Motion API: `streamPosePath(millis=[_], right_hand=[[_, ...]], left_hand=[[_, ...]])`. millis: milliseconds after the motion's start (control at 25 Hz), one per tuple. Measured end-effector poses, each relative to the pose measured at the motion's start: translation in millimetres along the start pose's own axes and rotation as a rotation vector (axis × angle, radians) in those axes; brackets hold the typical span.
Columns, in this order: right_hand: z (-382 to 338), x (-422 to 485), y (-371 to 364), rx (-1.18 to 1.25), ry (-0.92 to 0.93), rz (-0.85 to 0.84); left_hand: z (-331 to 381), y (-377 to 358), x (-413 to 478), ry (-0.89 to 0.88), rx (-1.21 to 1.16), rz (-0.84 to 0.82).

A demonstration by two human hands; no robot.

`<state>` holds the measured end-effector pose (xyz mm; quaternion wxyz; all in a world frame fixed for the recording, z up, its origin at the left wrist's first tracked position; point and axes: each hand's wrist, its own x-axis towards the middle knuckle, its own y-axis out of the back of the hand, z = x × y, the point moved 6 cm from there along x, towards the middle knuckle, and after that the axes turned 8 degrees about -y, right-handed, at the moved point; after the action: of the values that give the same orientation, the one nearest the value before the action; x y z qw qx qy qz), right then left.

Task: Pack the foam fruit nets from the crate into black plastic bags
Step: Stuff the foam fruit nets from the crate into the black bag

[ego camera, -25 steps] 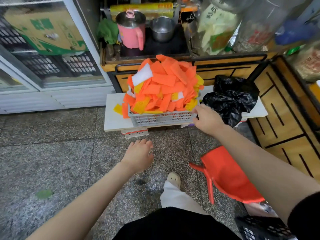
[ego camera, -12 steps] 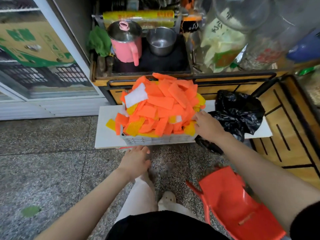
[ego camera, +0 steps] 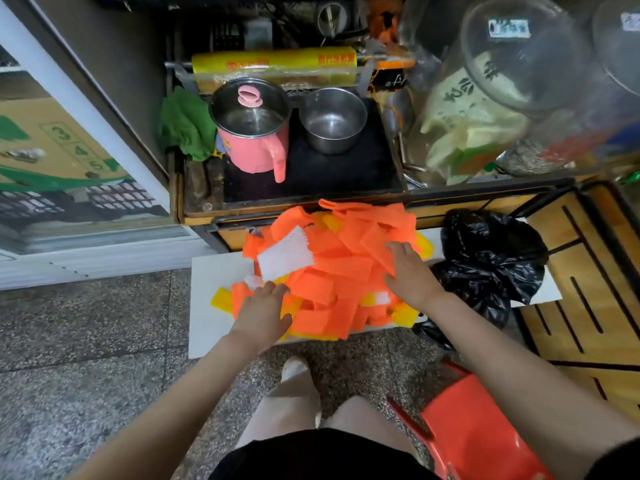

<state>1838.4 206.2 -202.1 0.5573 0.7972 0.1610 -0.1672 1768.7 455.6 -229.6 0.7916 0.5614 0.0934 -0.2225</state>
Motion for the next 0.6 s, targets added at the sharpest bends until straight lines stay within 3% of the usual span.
streamPosePath(millis=[240,440,600], right_hand=[[0,45,-20,0.031,-0.19,-0.074],[-2,83,-29,-0.004,-0.204,-0.11],[-7,108,-33,-0.071,-0.17,-0.123]], left_hand=[[-22,10,82,0.022,-0.036,-0.075],[-30,-18,121,0.09,-0.046,-0.227],[-40,-25,133,0.156,-0.083,-0.125]])
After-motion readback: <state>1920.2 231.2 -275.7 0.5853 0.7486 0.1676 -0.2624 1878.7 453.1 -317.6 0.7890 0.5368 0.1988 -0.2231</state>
